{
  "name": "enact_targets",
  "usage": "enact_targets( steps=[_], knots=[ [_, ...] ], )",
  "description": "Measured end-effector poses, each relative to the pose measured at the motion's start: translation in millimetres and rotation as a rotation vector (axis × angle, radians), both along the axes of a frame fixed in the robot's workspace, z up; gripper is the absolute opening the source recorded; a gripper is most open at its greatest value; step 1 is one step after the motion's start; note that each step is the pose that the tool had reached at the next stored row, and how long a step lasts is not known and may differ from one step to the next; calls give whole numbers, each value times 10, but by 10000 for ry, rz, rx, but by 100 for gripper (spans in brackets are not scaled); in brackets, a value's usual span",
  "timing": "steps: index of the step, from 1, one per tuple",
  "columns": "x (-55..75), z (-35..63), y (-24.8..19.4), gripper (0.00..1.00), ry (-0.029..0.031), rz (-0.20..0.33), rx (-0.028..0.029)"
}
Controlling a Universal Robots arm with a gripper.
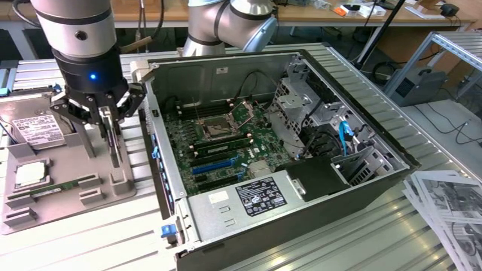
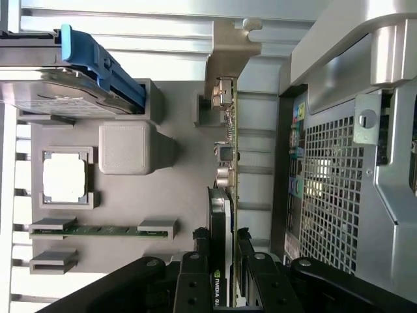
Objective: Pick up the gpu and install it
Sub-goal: 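Pick up the gpu and move the gpu toward the slot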
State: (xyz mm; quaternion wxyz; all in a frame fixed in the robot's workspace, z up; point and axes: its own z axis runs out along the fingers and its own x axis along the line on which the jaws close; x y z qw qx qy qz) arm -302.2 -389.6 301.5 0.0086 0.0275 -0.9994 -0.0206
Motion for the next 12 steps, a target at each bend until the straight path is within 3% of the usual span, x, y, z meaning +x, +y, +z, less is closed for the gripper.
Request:
enact_targets(
  steps=[5,12],
  knots=[
    [0,107,0,27,-20,0,1],
    [0,330,0,27,-53,0,0]
  ],
)
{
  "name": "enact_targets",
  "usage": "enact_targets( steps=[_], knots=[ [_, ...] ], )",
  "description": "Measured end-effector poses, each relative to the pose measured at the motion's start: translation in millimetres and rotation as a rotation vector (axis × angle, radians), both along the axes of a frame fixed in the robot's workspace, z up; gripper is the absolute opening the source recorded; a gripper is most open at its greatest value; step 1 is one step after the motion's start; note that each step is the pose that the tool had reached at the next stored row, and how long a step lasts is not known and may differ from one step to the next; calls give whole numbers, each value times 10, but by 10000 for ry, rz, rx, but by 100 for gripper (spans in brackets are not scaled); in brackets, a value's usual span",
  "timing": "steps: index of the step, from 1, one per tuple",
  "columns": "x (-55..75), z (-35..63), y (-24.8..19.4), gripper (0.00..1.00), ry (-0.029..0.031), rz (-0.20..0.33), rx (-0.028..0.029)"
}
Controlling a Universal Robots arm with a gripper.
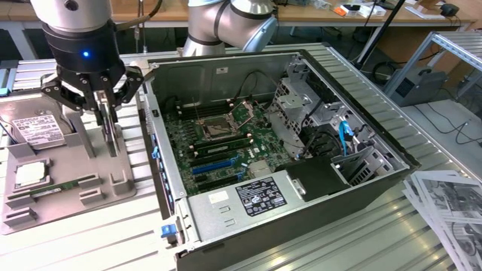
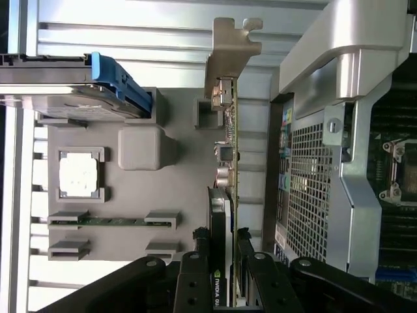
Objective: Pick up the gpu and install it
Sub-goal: 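Pick up the gpu and move the gpu toward the slot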
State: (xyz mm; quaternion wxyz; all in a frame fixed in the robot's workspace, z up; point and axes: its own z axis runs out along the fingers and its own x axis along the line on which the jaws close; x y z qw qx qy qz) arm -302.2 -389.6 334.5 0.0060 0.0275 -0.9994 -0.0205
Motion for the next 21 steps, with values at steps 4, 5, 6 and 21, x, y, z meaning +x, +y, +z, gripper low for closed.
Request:
enact_targets(
  steps=[4,5,6,21],
  knots=[
    [0,93,0,27,-22,0,0],
    [0,106,0,27,-29,0,0],
    [0,121,0,27,-39,0,1],
    [0,624,1,27,-141,0,0]
  ],
)
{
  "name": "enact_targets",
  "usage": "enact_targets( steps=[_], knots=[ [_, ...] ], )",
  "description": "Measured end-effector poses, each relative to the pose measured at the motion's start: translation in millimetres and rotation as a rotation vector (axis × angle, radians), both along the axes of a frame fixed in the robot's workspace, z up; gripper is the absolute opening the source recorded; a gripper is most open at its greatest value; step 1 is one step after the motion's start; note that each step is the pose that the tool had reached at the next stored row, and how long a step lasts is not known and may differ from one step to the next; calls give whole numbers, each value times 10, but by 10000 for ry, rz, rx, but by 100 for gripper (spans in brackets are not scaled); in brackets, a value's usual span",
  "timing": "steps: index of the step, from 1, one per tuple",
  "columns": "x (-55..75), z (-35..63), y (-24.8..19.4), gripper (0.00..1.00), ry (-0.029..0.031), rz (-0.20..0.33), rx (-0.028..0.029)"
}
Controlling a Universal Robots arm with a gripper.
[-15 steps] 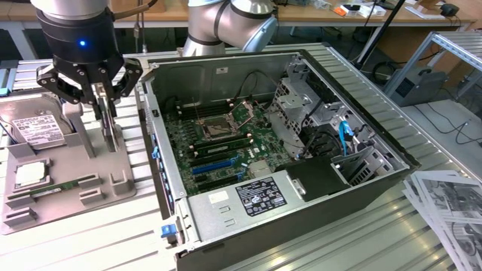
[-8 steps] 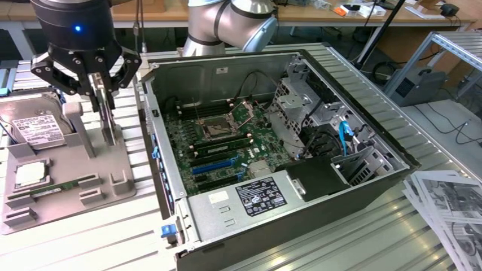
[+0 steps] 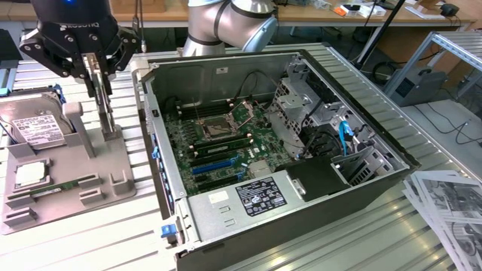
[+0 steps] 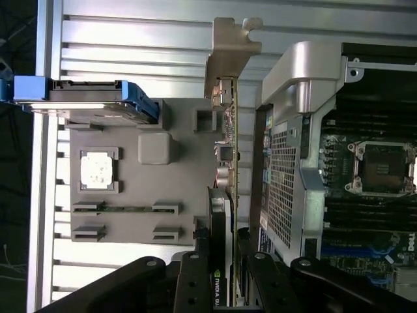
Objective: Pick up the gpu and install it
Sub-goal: 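Pick up the gpu and move the gpu toward the slot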
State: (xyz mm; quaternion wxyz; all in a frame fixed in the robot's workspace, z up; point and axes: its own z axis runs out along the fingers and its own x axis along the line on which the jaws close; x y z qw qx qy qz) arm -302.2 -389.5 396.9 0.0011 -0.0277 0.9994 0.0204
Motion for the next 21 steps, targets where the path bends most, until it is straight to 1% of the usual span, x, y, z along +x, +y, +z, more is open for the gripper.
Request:
enact_targets(
  steps=[6,13,21],
  knots=[
    [0,122,0,27,-19,0,0],
    [0,281,0,27,-66,0,0],
    [0,286,0,27,-67,0,0]
  ],
)
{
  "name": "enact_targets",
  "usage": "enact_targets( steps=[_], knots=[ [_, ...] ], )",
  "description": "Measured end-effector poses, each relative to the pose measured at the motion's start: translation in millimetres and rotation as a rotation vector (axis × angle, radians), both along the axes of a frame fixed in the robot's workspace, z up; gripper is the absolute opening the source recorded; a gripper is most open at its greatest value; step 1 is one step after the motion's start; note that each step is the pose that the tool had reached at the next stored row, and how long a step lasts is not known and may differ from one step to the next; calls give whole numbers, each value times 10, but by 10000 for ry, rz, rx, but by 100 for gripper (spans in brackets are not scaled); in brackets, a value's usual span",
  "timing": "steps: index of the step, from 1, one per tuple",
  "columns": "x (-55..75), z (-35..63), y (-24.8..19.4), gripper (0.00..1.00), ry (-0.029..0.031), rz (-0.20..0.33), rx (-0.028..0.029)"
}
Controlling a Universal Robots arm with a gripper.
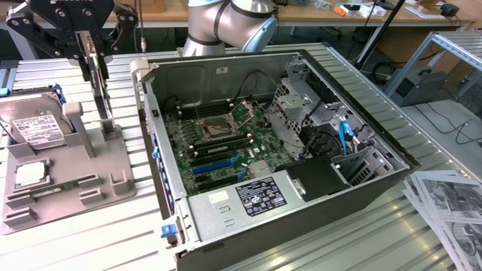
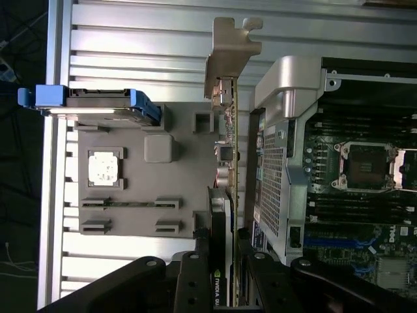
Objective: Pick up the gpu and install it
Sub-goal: 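Pick up the gpu and move the gpu toward the slot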
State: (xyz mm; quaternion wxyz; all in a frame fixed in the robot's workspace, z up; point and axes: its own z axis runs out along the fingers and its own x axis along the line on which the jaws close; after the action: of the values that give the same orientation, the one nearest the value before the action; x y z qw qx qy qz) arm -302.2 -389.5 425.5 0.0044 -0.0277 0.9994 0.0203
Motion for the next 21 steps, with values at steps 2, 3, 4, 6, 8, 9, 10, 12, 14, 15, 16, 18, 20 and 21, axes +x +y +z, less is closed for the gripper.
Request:
enact_targets(
  steps=[2,3,4,6,8,9,10,12,14,15,16,18,20,21],
  knots=[
    [0,0,0,27,0,0,0],
    [0,0,0,27,0,0,0],
    [0,0,0,27,0,0,-1],
    [1,42,1,27,2,0,-1],
    [0,116,0,27,-1,0,1],
    [0,116,0,27,-1,0,0],
    [0,117,0,27,0,0,0],
    [2,118,0,27,1,1,-1],
    [20,118,0,27,1,1,-1],
    [39,117,0,27,0,-1,-1],
    [61,117,0,27,0,0,0],
    [84,117,0,27,0,0,-1],
    [121,117,0,27,0,1,-1],
    [121,117,0,27,0,-1,0]
  ],
)
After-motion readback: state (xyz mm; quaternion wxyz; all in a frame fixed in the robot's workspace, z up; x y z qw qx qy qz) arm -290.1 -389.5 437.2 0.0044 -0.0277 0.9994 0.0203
